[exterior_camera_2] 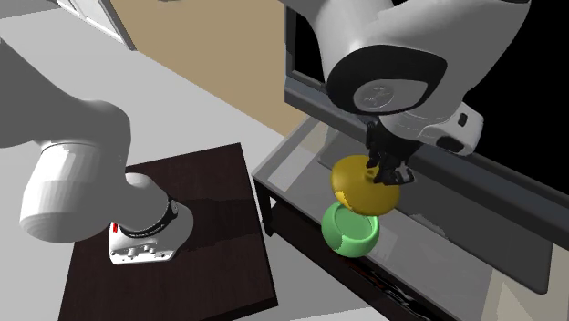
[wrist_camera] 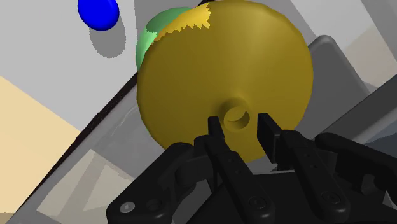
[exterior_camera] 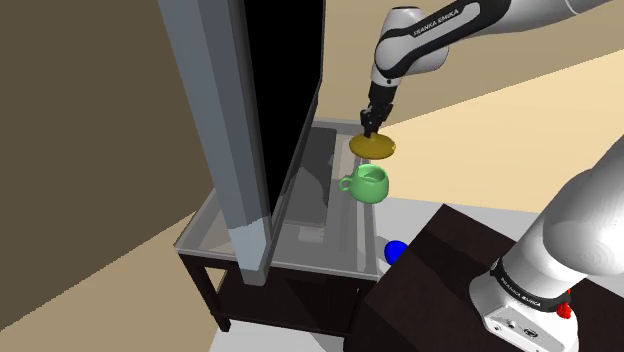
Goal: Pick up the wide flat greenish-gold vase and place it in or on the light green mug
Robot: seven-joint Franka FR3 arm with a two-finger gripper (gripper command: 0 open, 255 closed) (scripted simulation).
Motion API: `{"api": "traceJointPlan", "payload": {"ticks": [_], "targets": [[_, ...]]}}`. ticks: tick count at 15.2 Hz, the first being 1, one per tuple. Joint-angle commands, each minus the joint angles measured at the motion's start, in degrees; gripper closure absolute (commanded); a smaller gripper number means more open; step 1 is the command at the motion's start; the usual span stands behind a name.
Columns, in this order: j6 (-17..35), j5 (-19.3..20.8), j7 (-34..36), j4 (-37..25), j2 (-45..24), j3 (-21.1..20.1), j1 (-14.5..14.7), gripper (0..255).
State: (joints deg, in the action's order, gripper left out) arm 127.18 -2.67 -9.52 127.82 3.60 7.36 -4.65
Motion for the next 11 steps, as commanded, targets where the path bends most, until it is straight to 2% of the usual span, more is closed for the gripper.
{"api": "traceJointPlan", "payload": {"ticks": [1,11], "targets": [[-1.03,-0.36,-2.12,-3.02,-2.09,1.04,-0.85,255],[6.47,-1.52,-3.18,0.54,-6.10,1.00,-0.87,255]]}}
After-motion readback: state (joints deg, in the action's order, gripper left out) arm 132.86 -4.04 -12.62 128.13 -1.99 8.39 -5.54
